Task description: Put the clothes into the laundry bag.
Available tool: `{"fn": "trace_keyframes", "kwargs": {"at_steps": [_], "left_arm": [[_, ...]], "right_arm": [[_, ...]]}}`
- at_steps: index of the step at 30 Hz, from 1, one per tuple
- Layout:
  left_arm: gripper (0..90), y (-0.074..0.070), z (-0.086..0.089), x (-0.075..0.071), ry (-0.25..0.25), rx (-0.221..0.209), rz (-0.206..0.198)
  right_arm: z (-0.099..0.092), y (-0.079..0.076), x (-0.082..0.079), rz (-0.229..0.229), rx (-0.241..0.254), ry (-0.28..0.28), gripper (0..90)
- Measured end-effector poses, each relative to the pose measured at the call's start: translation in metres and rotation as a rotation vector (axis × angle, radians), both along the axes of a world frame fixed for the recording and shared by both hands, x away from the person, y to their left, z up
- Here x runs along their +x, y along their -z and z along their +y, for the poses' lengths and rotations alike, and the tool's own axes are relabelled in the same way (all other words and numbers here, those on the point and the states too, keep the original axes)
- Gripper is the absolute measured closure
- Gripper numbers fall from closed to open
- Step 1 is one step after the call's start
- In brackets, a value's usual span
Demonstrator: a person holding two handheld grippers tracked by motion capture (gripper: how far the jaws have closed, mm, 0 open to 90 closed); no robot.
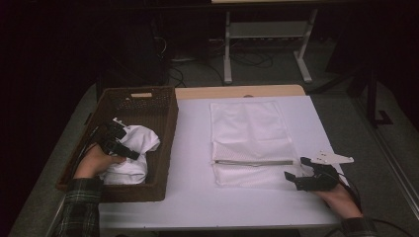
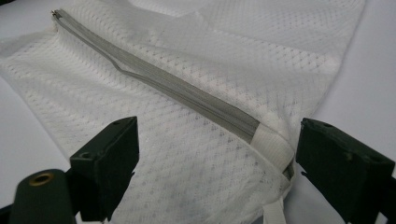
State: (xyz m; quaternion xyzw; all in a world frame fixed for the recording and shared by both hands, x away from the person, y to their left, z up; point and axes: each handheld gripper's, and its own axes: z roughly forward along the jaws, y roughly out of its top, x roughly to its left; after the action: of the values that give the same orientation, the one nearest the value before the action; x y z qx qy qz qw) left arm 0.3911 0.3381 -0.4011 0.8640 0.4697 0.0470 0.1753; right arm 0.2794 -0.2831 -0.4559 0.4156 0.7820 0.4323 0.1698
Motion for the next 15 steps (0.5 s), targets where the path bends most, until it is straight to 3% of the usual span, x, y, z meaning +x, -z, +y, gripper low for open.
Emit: {"fn": "trace_keyframes", "kwargs": {"at_steps": [3, 5, 15], "left_arm": [[52.2, -0.002, 0.0, 0.0, -0.005, 0.002, 0.008], [56.9, -0.005, 0.001, 0.002, -0.057, -0.012, 0.035], [61.0, -0.017, 0.004, -0.002, -0.05, -0.027, 0.008]], "right_arm": [[0.0, 0.0, 0.0, 0.001, -0.001, -0.001, 12.8], [0.0, 0.0, 0.0, 0.001, -0.001, 0.0, 12.8], [0.0, 0.0, 0.0, 0.004, 0.0, 0.001, 12.8]]}}
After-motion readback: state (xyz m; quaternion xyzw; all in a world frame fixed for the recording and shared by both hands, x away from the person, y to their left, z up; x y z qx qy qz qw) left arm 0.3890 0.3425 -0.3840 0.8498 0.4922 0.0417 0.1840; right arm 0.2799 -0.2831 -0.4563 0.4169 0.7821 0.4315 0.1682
